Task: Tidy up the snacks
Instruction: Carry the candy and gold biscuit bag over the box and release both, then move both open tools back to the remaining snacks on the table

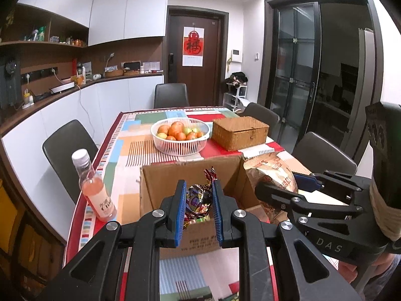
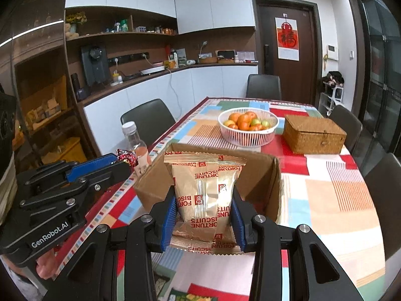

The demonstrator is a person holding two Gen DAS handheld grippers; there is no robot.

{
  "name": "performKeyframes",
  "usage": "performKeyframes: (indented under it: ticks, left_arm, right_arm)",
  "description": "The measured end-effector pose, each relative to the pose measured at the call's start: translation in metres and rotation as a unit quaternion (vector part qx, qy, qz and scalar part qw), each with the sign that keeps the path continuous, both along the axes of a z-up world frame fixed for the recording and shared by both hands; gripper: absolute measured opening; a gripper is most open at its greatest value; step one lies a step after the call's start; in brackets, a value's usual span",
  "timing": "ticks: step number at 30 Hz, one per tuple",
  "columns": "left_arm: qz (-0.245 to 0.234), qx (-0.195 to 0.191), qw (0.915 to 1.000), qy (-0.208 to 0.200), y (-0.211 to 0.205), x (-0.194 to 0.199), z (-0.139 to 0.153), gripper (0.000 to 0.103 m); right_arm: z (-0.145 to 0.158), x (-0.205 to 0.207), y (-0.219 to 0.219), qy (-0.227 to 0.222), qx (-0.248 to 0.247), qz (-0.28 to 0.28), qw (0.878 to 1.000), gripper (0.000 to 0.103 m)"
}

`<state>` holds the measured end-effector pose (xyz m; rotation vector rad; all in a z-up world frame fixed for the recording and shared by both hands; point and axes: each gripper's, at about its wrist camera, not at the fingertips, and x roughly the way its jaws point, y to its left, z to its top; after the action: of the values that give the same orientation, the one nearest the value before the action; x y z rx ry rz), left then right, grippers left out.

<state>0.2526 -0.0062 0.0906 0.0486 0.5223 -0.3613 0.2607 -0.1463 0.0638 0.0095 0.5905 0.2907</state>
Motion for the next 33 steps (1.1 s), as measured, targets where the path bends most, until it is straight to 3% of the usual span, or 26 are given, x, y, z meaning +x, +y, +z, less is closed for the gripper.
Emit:
performKeyframes:
  ticks: [7, 23, 25, 27, 30, 33]
  left_arm:
    - [0.004, 0.004, 0.9999, 0.009, -0.007, 0.03, 0.003, 0.021]
    - [0.033, 0.03, 0.9969, 0.064, -0.015, 0.098, -0.027, 0.021]
    - [0.04, 0.032, 0.9964, 0.068, -0.014, 0.102, -0.03, 0.026]
    - [0.048, 0.033, 0.9957, 0.072, -0.013, 0.105, -0.031, 0.043]
    - [0.053, 0.033, 0.9957, 0.069, -0.01, 0.099, -0.03, 0.043]
    - [0.053, 0.037, 0.9962, 0.058, -0.008, 0.088, -0.026, 0.044]
  right_arm:
    - [0.004, 0.029, -0.008, 0.006, 0.004, -0.004, 1.0, 0.04]
    - [-0.018, 0.086, -0.005, 0.046, -0.027, -0.014, 0.998, 0.04]
    - [-0.02, 0.09, -0.004, 0.049, -0.03, -0.014, 0.998, 0.04]
    - [-0.021, 0.094, -0.004, 0.052, -0.031, -0.017, 0.998, 0.04]
    - [-0.023, 0.096, -0.003, 0.062, -0.035, -0.02, 0.997, 0.054]
    - [-0.023, 0.092, -0.002, 0.057, -0.042, -0.019, 0.997, 0.055]
